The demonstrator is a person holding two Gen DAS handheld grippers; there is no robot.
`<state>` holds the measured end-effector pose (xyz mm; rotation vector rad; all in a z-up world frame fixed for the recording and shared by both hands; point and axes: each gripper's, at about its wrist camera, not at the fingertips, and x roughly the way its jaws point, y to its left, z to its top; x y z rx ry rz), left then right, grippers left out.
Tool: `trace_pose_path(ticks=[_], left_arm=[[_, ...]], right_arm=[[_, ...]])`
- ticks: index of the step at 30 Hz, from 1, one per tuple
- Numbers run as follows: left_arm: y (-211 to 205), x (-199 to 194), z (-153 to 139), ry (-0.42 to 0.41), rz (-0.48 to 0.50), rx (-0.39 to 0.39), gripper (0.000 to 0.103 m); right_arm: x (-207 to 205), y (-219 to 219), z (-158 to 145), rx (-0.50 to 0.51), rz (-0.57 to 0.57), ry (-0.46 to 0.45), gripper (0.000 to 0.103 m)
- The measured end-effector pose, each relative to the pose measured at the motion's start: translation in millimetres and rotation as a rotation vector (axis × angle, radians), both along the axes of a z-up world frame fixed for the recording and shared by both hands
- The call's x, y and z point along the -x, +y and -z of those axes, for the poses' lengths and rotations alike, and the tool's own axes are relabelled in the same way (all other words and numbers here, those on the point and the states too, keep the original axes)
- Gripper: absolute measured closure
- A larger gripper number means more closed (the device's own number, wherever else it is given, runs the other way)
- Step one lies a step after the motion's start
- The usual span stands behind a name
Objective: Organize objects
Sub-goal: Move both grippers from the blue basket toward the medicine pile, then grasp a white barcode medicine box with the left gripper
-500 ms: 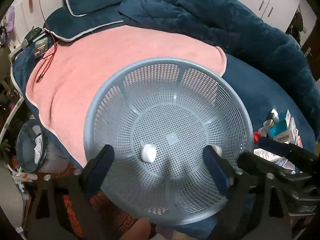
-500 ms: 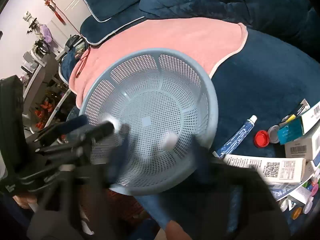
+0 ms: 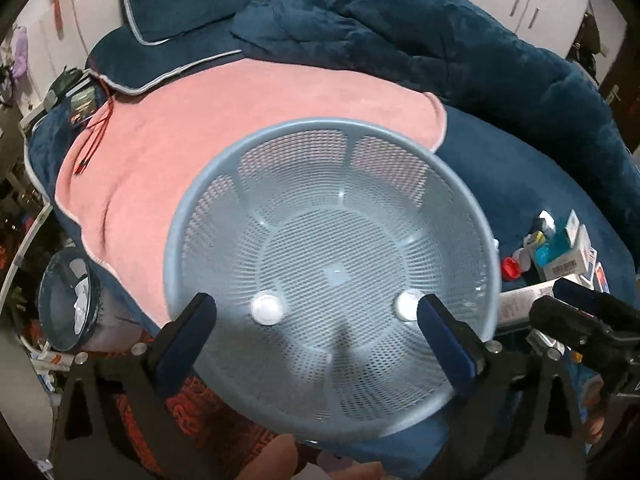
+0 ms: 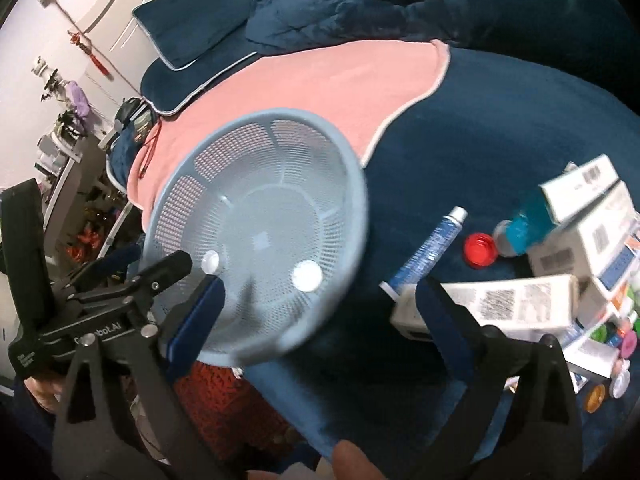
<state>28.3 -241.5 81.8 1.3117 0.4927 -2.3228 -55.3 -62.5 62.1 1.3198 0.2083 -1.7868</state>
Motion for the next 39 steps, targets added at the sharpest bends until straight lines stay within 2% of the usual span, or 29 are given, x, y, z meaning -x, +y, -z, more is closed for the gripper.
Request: trace_pose_path(ticks=[6,12,19,25,32,39], left_arm=[[29.7,19.6,-8.6,0.020,0.068,0.021,0.001],[73.2,69.0,-18.4,0.032,0.206,0.032,0.001],[138.3,153.7,-22.0,0.021,0.398,0.076,0.001],[180.2,208.5,-19.6,0.025,0.509,0.090,0.001],[208.0,241.7,2.9,-0.024,0.571,0.106,0.001],[229.2,237.8,19.1,-0.054,0.671,0.079,0.001]], right_arm=[[16.2,40.5,-10.7,0.037,0.105,0.025,0.005],[56.2,84.2,-21.4,0.049,0.266,0.056,0.004],[100.9,133.7,-17.4,0.029,0.473,-0.004,0.003],[122.4,176.7,-10.4,0.058,0.621,-0.075,0.003],[137.9,207.9,-15.3,0.098,0.721,-0.109,0.000],[145.2,218.6,-16.8,0.096,0.735,-0.099,0.000]])
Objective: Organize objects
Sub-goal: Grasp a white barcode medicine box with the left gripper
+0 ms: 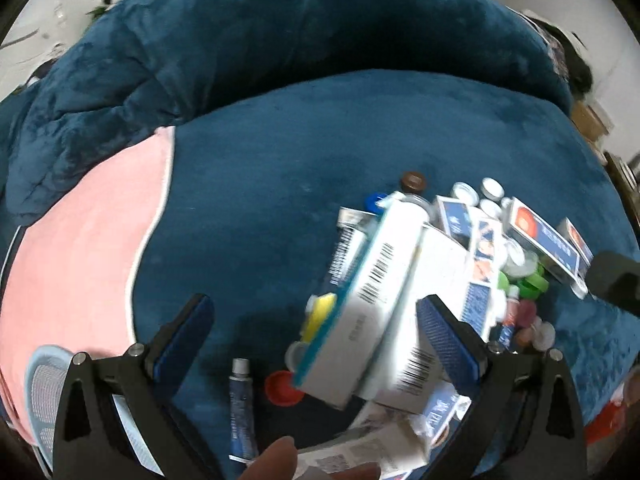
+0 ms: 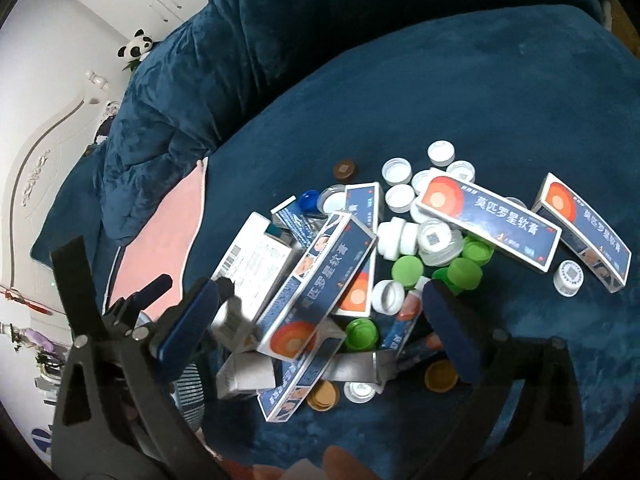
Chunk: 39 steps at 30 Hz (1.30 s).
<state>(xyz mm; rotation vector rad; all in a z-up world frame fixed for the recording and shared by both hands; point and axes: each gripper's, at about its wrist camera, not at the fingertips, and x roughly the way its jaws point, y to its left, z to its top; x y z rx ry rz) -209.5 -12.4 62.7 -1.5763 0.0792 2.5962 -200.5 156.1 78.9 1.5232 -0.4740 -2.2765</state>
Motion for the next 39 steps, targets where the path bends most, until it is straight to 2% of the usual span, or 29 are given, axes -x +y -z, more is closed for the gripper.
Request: trace_pose_path(ticks=[4,10,15,19,22,26,28,29,31,34,35,36,39], left_arm=[[15.1,-1.7,5.2,-0.014,0.064,-0.003,0.001],[-2.4,-1.2,-5.6,0.018,0.000,-0.067,0.001],[-22.6,8.1,-4.7,0.010,-0.056,-0.046,0.001],[-17.5,13.2,6.3,-0.024,-0.021,0.018,0.001],[-10.8,12.2,7.6,-0.032,0.016,-0.005,0.001],[6.2,9.5,13.5,-0.047,0.101,0.012,0.001],[10.0,10.4,18.4,-0.051,0.102,0.030,0.001],[7.4,12.0,19.8,-0.054,0.088,0.015,0.001],[-2.0,15.2,21.3,-0.064,0.051,-0.047,0.010],[-11.7,13.2,21.9,-0.068,0.022,-0.105,0.049],[-12.5,11.5,22.0,-0.070,0.019,-0.119,0.071],[-14.2,9.7,21.6,-0.071,0.009,-0.131,0.077],[-22.7,1.5,17.2,-0.057,-0.028,-0.161,0.077]], right_arm=[[2.5,4.2,2.0,0.002,0.006,-0.012,0.000],[5.1,5.2,0.0,0.003,-0.005,0.001,0.000],[5.2,3.7,3.8,0.005,-0.006,-0.015,0.000],[3.7,0.5,2.5,0.002,-0.018,-0.009,0.000],[2.6,-0.3,1.9,-0.001,-0.018,-0.005,0.000],[4.0,-0.1,2.9,-0.001,-0.012,-0.008,0.000],[5.3,0.0,3.8,0.000,-0.012,-0.012,0.000],[5.9,-0.1,3.9,0.001,-0.013,-0.012,0.000],[5.7,-0.8,4.0,-0.004,-0.017,-0.008,0.000],[5.3,-1.4,4.6,-0.007,-0.022,-0.007,0.000],[5.4,-2.0,5.0,-0.008,-0.026,-0.008,0.000],[4.8,-2.8,5.5,-0.010,-0.027,-0.009,0.000],[4.9,-4.6,7.0,-0.014,-0.029,-0.012,0.000]])
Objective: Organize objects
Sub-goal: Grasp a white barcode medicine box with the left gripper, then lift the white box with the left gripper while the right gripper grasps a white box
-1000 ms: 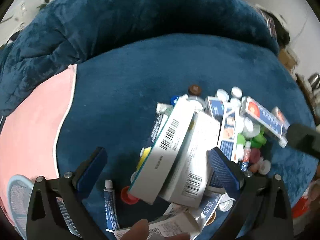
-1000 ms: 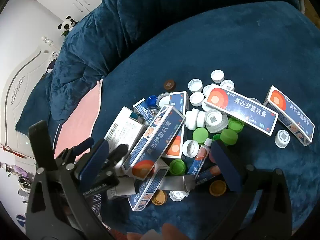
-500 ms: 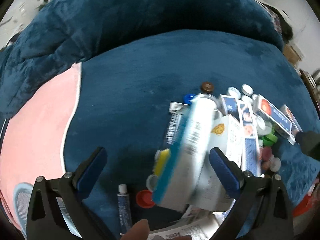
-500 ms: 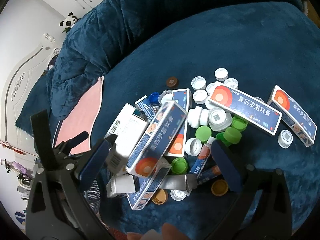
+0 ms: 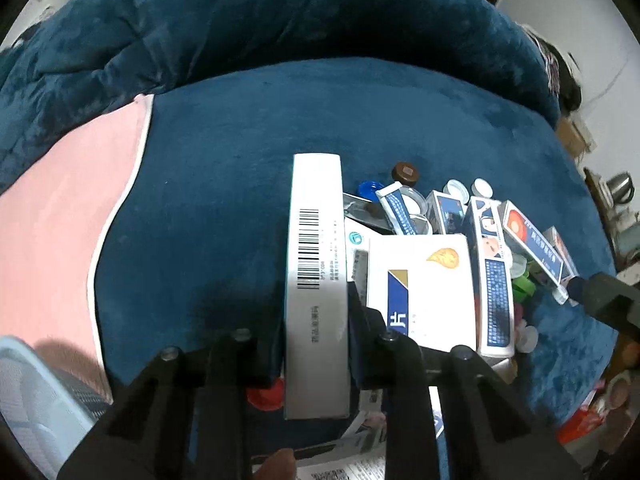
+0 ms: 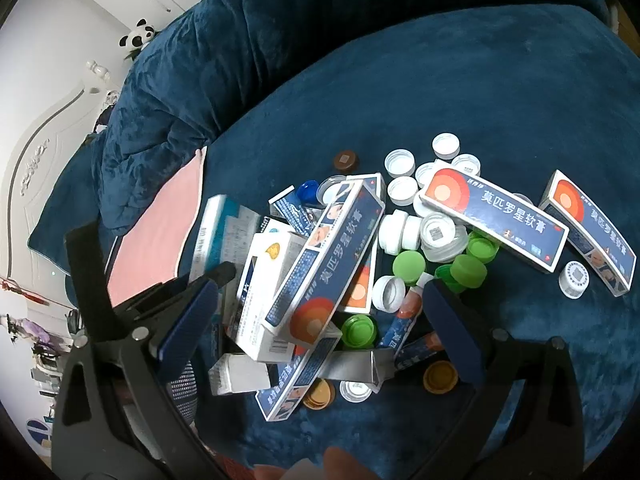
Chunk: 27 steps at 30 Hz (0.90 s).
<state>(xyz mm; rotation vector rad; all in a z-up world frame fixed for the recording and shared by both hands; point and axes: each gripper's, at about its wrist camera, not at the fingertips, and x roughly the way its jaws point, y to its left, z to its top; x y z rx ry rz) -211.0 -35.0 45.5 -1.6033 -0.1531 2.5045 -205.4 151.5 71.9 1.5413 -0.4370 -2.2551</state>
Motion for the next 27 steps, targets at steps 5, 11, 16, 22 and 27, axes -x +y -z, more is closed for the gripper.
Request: trace_pose_path(ticks=[5,11,16,22,27], left_arm=[[-16.7,-9.8,-10.6,0.027,-0.068,-0.043,0.077],[-37.2,-26.6,-33.7,0.091,-0.127,-0.053,0.077],[-59.4,-45.1,-51.6,0.138,-0.191,-0.034,0.077],[-85.4,-59.7,-56.2,0.138,-0.246,-0.035,0.077],[-91.8,-62.6,-53.8,0.130,-0.247,-0.031,0.077]], right_arm=[[-2.4,-7.9,-0.6,-0.007,-0.015,0.005,0.000],[-7.4,-29.9,-3.7,-0.088,-0.069,0.051,0.000],[-10.0,-74.5,3.5,-0.228,-0.196,0.091,0.000],[1.0,-122.5,21.9,-0.327,-0.241,0.085,0.000],[10.6,-148.4,41.1,-0.510,-0.278,0.082,0.000]])
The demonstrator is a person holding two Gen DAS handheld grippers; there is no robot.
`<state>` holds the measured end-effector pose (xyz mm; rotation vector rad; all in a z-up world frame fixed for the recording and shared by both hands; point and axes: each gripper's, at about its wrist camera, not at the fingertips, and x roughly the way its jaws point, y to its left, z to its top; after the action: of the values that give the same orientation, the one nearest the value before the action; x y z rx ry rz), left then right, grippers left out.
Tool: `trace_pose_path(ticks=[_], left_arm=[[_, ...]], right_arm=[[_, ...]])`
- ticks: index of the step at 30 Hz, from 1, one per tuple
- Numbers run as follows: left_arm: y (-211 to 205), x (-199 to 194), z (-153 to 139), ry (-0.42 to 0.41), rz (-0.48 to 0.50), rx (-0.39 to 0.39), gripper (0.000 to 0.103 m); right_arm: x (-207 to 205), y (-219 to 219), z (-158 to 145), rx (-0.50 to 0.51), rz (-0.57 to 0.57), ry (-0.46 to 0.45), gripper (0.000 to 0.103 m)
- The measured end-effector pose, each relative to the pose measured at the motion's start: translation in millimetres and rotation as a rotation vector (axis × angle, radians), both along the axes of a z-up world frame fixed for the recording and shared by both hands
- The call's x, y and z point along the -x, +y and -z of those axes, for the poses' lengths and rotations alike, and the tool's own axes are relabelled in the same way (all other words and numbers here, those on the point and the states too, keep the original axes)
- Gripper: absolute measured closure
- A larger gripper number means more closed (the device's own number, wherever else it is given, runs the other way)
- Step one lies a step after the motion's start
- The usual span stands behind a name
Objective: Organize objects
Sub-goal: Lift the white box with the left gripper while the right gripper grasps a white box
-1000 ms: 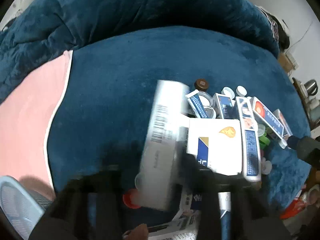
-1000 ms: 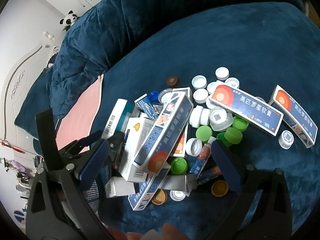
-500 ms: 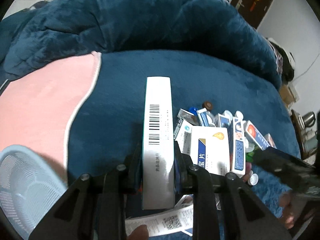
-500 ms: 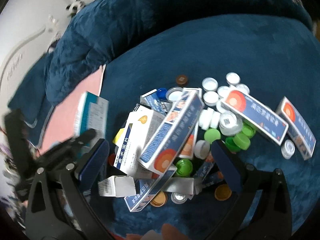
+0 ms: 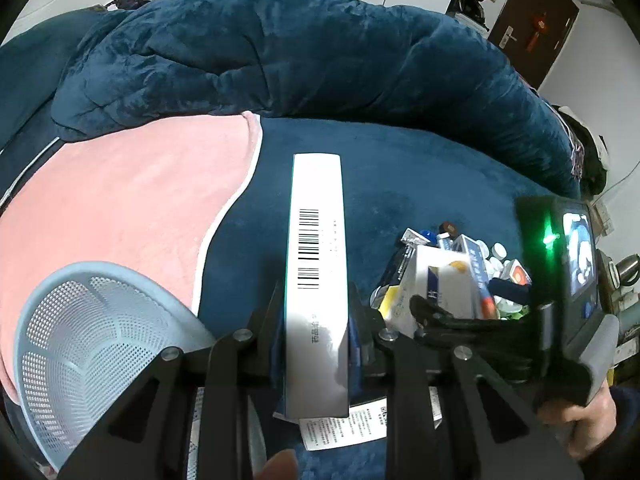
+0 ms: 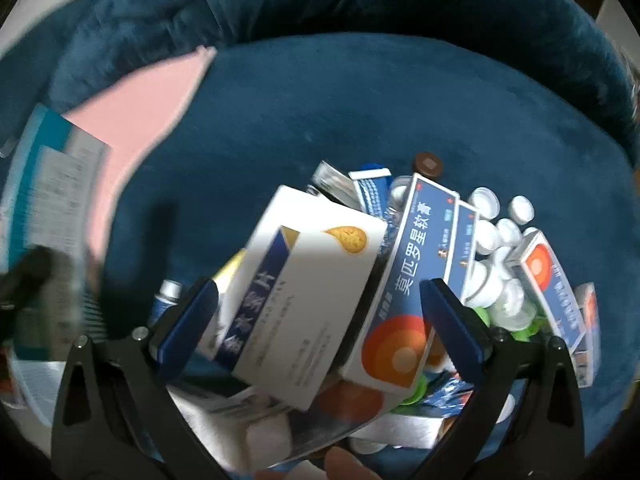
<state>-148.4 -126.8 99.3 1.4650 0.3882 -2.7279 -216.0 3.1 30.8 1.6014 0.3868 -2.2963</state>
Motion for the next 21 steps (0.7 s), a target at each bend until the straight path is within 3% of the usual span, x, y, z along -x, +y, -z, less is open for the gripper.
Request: trace_pose_path(ticks=[2,6,11,16,21], left_arm=[[0.5,-0.3,1.4,-0.003,0.005,0.000,0.077],[-0.4,-2.3,2.2,-0.004,0.007,0.000,0.077],[-3.0,-4.0,3.2,-0.004,0.001,-0.002,0.077],[-1.7,-5.9,2.7,-0.001,0.003,-0.006,0.077],[0.8,-6.8,4.8,-0.009,0.007,-0.014,0.077]], right_arm=[[-3.5,-7.2,6.2,-0.123,-0.008,0.001,0.000],[-4.7,-9.3,13.0,-0.224,0.011,0.005,0.000],[-7.1,-18.0,1.2,-0.169,-0.025,0.044,0.000],[-6.8,-5.7,3.2,-0.074,0.048,-0.072,0.000],[-18.5,-3.3,-4.0,0.023,0.079,-0.099,0.000]])
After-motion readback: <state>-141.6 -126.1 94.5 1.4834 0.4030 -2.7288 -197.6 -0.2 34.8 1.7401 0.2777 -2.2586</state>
